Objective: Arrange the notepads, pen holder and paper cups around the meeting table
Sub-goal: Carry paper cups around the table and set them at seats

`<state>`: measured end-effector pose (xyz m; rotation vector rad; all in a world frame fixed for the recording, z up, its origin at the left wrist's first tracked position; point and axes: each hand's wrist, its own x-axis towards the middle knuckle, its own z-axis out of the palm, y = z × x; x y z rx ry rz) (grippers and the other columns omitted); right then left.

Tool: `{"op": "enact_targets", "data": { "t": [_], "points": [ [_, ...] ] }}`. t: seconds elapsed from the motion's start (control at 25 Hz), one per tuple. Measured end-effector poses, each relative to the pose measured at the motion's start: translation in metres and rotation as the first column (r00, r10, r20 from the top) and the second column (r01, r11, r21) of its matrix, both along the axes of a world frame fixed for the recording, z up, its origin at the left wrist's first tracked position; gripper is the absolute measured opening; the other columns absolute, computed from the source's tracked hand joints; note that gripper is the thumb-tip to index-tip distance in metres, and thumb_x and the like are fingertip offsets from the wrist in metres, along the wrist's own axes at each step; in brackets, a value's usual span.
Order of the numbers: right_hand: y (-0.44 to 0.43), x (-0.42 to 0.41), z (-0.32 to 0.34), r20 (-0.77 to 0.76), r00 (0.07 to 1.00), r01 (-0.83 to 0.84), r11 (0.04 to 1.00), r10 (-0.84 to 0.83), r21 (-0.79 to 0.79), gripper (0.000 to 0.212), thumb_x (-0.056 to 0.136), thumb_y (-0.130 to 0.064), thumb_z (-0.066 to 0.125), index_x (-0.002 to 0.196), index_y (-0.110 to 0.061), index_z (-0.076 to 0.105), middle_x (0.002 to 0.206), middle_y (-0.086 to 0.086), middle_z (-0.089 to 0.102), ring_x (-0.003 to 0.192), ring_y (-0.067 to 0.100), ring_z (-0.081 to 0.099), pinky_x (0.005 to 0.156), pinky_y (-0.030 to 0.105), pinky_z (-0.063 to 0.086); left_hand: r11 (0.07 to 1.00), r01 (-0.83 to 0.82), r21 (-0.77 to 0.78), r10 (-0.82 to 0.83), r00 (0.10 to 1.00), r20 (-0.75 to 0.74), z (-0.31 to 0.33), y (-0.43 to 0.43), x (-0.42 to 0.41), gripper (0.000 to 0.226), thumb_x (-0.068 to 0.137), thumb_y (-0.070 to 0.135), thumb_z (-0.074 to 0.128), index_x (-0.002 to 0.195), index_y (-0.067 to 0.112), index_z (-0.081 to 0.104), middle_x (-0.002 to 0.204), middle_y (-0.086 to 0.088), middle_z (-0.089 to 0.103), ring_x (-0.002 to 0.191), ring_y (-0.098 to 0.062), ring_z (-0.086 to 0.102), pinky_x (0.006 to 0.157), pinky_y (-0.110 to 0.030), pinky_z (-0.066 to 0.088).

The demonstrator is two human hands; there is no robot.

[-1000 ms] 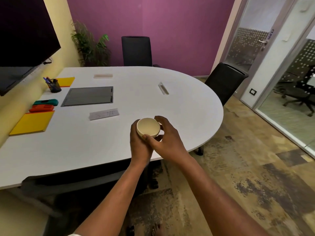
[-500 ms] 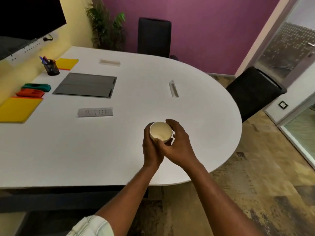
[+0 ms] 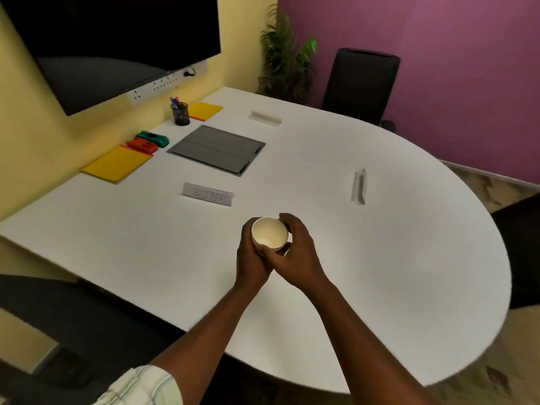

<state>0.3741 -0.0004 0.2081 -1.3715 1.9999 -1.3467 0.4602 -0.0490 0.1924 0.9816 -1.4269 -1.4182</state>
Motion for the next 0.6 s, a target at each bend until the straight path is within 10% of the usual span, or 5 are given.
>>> {"op": "enact_targets", "data": {
  "t": [0.28,0.6],
  "points": [
    [-0.022,-0.037,-0.02,0.043,0.991,-0.123,0.992,0.124,-0.019,0.078,0.067,-0.041,0.08,0.133,-0.017,0.045,0.131,-0.002,0.052,0.12,0.013,0.051,0.094,0.042,0.051,0.98,-0.195,-0.038,0.199,0.965,0.17,0.001,-0.005,-0.027,0.018,0.096,0.015,0.046,0.112,0.015,0.055,0.093,0.0,0.062,0.082,-0.012,0.063,0.058,-0.022,0.054],
    [-0.073,-0.045,-0.019,0.144,0.978,-0.137,0.984,0.154,-0.117,0.076,0.065,-0.038,0.083,0.129,-0.023,0.045,0.127,-0.006,0.05,0.114,0.012,0.052,0.087,0.033,0.055,0.967,-0.205,-0.151,0.244,0.918,0.314,-0.033,-0.051,-0.028,0.073,0.062,0.003,0.083,0.126,0.011,0.048,0.116,0.005,0.055,0.104,-0.011,0.054,0.072,0.001,0.044]
  ]
}}
